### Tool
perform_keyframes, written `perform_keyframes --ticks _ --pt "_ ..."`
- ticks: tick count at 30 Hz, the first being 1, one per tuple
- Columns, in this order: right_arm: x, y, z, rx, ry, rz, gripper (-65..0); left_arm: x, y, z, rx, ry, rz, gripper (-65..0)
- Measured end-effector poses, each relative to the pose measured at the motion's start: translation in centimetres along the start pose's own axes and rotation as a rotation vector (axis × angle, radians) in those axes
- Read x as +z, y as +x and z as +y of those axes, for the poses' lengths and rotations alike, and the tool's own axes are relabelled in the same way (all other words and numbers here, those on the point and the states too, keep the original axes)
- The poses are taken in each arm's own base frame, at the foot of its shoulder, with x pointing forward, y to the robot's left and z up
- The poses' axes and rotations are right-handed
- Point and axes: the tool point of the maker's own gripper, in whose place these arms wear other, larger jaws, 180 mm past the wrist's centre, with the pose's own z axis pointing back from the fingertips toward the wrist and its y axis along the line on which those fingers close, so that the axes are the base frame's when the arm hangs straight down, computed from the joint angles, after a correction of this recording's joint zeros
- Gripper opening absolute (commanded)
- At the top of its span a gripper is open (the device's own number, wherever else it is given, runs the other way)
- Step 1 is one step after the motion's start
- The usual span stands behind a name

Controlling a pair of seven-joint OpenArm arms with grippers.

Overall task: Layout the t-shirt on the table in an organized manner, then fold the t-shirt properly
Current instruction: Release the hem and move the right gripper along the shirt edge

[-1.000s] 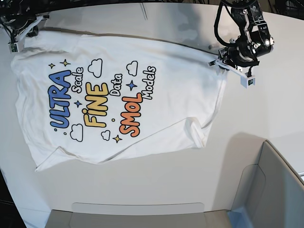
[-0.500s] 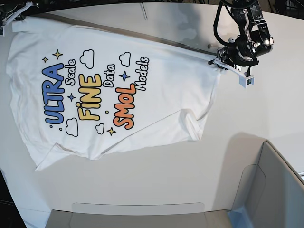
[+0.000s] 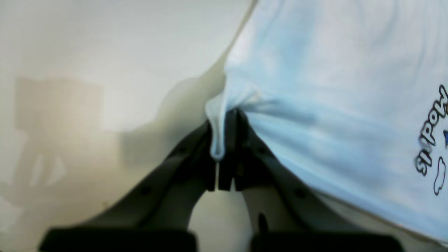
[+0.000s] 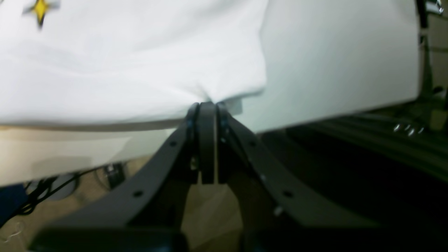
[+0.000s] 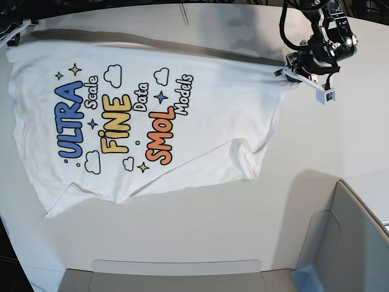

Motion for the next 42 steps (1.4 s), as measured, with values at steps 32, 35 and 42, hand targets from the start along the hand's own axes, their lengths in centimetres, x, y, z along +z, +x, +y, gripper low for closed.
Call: perform_keyframes --ticks 32,35,42 --pt "-2.4 -0.2 6.2 0.272 0.18 0.109 -46.4 -0.3 0.5 0.0 -0.097 -0.005 -0.002 -65.0" --pt "-2.9 0.2 8.1 0.31 0.23 0.104 -46.9 -0.3 0.5 -0.1 -0.096 -0.007 -0.003 -65.0" --pt "-3.7 2.3 13.7 0.413 0.375 0.044 -47.0 -0.3 0.5 -0.1 -0.096 -0.007 -0.003 -65.0"
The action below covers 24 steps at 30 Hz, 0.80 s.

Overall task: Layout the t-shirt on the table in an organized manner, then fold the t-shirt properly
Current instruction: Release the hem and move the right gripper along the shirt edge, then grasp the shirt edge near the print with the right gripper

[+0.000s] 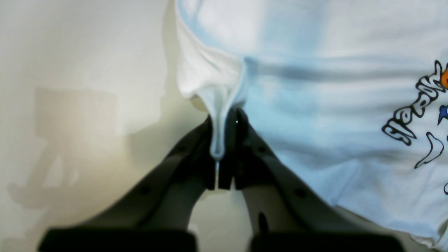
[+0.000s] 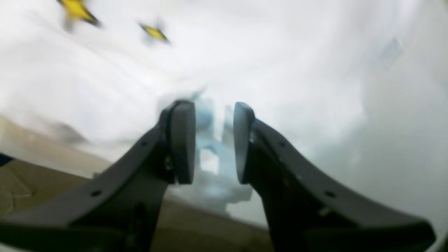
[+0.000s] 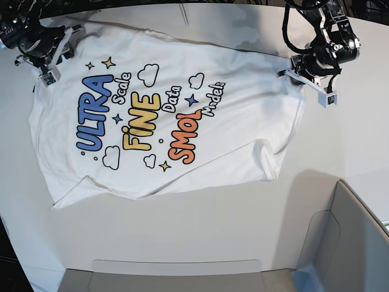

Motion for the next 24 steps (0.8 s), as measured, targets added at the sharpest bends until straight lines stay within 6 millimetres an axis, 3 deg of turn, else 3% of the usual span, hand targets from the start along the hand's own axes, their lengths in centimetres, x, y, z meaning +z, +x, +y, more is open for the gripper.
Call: perform_keyframes --ticks 11,14,18,24 --pt "-0.1 0.1 0.0 0.002 -0.003 0.001 -47.4 0.0 0.1 0.2 0.003 0.004 -0.002 -65.0" --pt "-0.1 -0.6 0.3 0.001 0.007 0.015 -52.3 0.0 -0.1 -0.1 0.009 -0.002 0.0 -65.0" --pt "-0.1 -1.9 0.8 -0.003 0.019 0.052 -65.0 -0.1 -0.1 -0.2 0.011 -0.005 0.001 -65.0" --pt "0.0 -2.5 1.2 -0.005 0.029 0.067 -65.0 -0.1 -0.1 -0.2 0.011 -0.005 -0.001 -65.0"
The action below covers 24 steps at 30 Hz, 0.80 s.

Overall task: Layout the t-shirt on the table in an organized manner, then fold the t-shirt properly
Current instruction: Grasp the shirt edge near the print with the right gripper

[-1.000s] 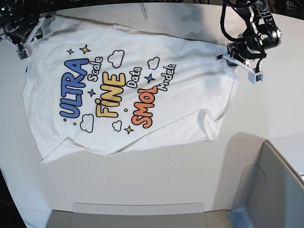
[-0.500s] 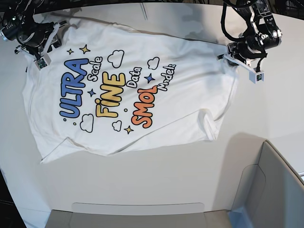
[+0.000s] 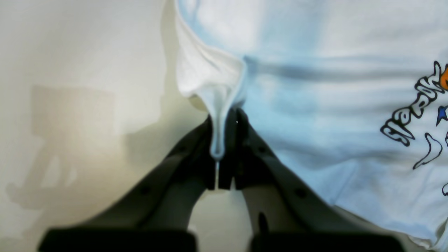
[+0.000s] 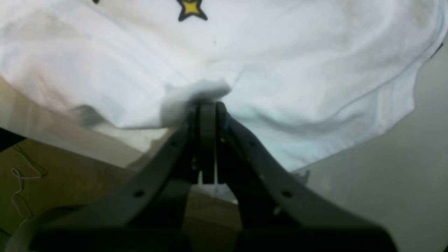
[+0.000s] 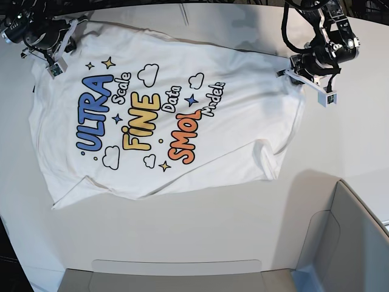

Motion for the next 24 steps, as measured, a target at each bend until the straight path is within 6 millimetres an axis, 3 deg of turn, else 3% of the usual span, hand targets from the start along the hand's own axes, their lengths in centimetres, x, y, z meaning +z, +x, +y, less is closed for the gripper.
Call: perform_keyframes --ticks 12,14,18,24 --pt "0.1 -1.0 0.4 -0.003 0.013 0.024 -65.0 -0.2 -0.3 -0.5 0.016 -0.014 0.004 -65.0" --pt "0.6 -0.8 -0.7 -0.038 -0.02 -0.004 -65.0 -0.2 -0.3 -0.5 0.016 -0.014 0.003 -65.0" --pt "2.9 0.9 -6.1 -0.118 -0.189 -0.078 -65.0 -0.2 -0.4 -0.5 0.015 -0.012 0.005 -65.0" --pt "3.5 3.9 -7.1 -0.103 -0.208 -0.167 -65.0 -0.1 -0.3 -0.4 0.015 -0.011 0.004 -65.0"
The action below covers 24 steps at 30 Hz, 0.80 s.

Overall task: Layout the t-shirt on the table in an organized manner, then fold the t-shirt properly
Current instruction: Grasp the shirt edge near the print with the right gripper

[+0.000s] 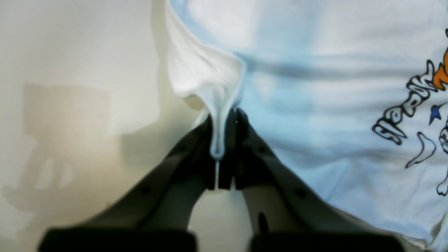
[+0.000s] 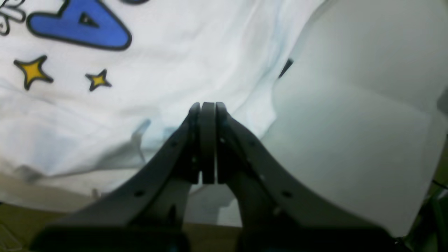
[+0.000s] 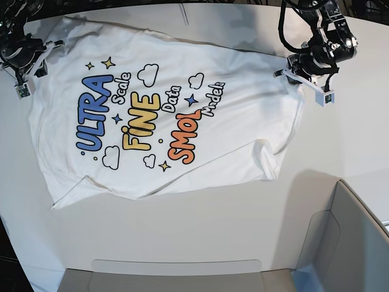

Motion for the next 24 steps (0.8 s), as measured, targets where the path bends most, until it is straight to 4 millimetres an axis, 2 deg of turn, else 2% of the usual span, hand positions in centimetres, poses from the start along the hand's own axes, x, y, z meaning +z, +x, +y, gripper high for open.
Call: perform_keyframes --ticks 6,9,12,14,15,24 --pt "0.0 -0.1 0.1 0.003 0.003 0.004 -65.0 0.0 0.0 0.0 0.0 0.001 -0.001 -65.0" --pt "-0.4 -1.4 1.3 0.049 0.037 0.059 -65.0 0.0 0.0 0.0 0.0 0.0 -0.001 -65.0" --pt "-0.7 -2.2 2.9 0.07 0.088 0.086 -52.2 0.0 0.0 0.0 0.0 0.0 -0.001 -65.0" --pt "-0.7 -1.9 2.9 0.079 0.091 0.08 -45.6 0.0 0.0 0.0 -0.001 0.0 0.001 -65.0" --pt "-0.7 -1.9 2.8 0.081 0.088 0.078 -44.3 0.0 0.0 0.0 -0.001 0.0 0.0 -65.0" --pt "-1.1 -2.0 3.6 0.05 0.125 0.067 -49.5 -0.1 0.0 -0.1 0.0 -0.003 0.001 -65.0"
